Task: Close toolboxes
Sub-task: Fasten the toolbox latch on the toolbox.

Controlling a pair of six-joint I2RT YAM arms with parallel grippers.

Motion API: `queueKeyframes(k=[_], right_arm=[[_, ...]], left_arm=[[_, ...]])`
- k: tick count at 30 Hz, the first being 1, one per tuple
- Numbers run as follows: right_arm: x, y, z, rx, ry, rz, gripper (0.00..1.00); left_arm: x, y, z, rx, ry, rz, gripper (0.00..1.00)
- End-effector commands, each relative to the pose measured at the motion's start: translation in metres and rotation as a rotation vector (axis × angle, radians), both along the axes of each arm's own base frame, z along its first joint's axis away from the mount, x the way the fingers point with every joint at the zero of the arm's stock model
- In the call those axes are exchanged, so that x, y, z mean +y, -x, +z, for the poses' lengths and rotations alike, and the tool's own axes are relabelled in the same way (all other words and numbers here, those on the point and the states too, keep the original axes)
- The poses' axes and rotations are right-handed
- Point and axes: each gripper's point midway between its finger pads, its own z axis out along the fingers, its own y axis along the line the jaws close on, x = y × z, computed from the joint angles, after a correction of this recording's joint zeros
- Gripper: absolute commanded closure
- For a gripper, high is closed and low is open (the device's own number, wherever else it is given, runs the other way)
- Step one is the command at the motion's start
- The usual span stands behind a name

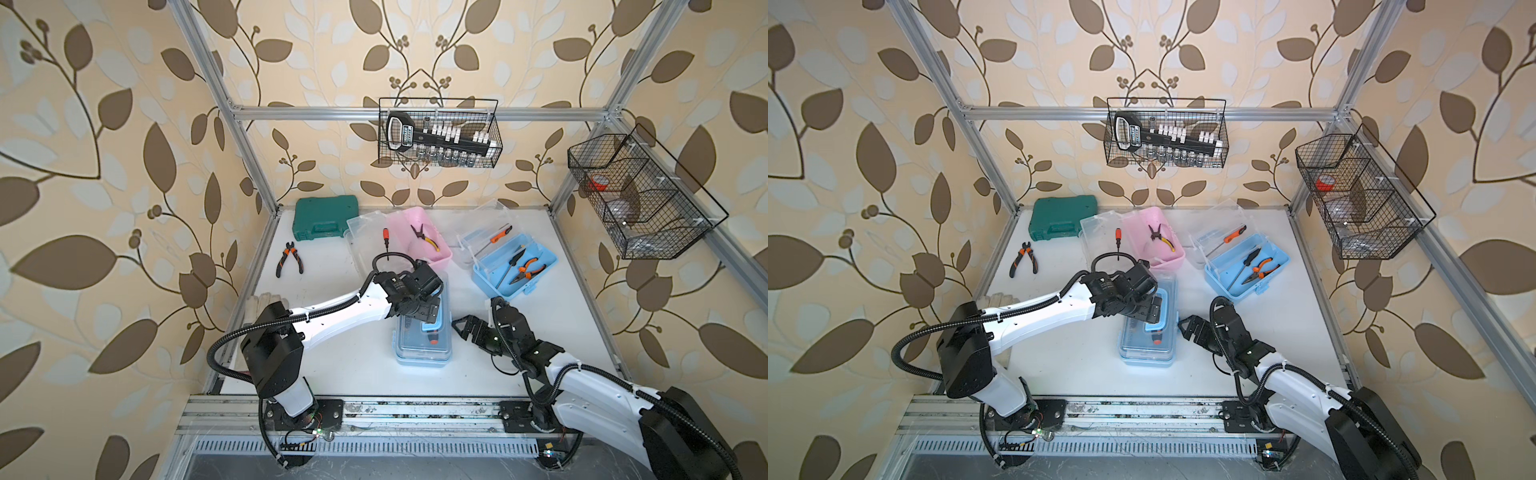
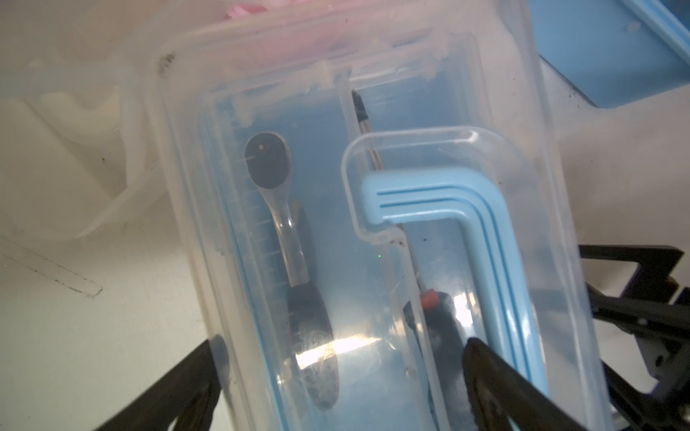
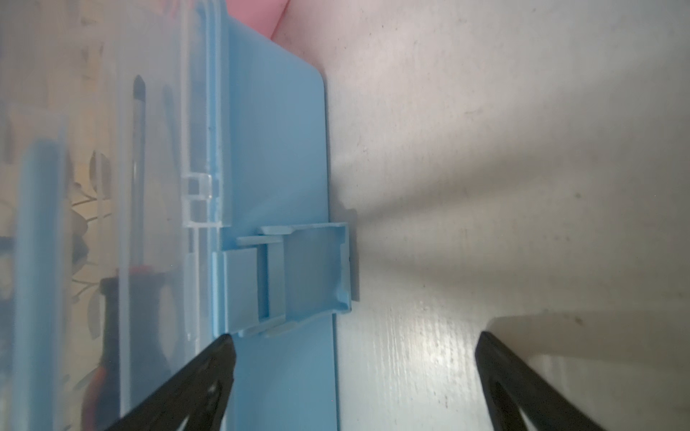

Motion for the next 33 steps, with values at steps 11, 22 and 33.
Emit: queueKeyframes(k=[11,22,33], right_arm=[[-0.012,0.003,-0.014,-0.021,0.149,0.047,0.12],[-0.015,-0.012,0.002,-0.276,0.283,0.082,0.12],[0.010,0.006,-0.017,-0.297,0.395,0.152,0.12]], left_arm=[[0.024,0.019,-0.010,0.051,-0.060,-0.017,0.01],[0.037,0.024,-0.004,0.027,-0.071,-0.008,0.01],[0.052,0.027,-0.002,0.008,-0.101,0.007,0.01]])
